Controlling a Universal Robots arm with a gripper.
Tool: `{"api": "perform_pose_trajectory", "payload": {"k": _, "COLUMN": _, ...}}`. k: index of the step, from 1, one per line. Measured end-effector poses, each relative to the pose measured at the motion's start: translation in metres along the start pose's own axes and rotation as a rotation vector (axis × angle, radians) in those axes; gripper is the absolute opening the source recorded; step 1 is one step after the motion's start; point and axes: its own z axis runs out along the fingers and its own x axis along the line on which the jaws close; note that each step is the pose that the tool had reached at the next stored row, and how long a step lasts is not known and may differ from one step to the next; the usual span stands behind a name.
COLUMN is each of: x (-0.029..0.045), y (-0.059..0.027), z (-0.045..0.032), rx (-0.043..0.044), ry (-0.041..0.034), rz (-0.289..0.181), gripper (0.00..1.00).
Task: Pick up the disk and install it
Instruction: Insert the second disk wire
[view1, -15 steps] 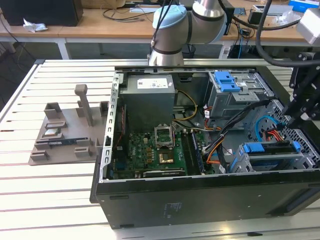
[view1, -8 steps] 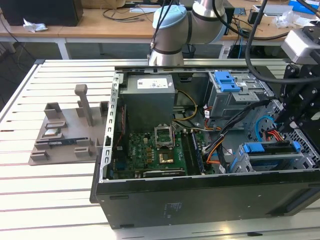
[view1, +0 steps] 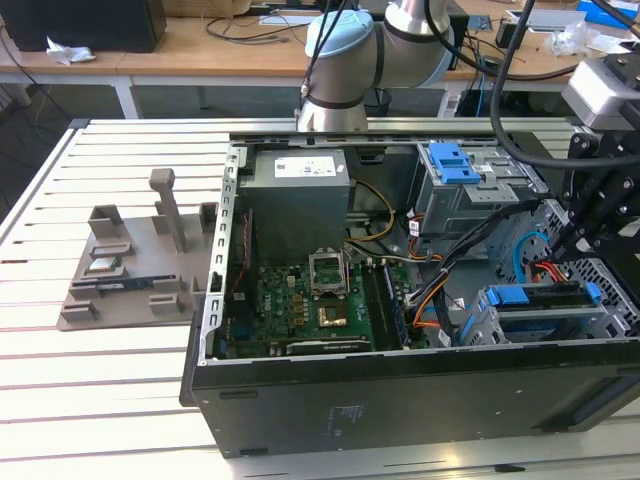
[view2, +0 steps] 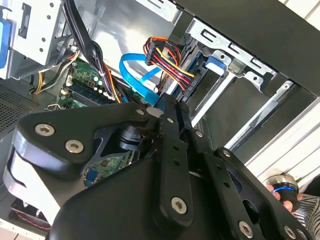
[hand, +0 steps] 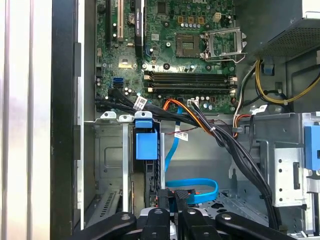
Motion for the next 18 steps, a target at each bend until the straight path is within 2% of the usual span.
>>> {"api": "perform_pose_trajectory", "payload": {"k": 9, "x": 0.0019, "y": 0.0015, "z": 0.0065, "rx": 0.0, "ry": 0.0029, "rz": 0.0, "gripper": 0.16}}
{"api": "perform_pose_trajectory", "payload": {"k": 18, "x": 0.0036, "y": 0.0014, "z": 0.0203, "rx": 0.0, "ry": 0.0036, "rz": 0.0, "gripper": 0.16}}
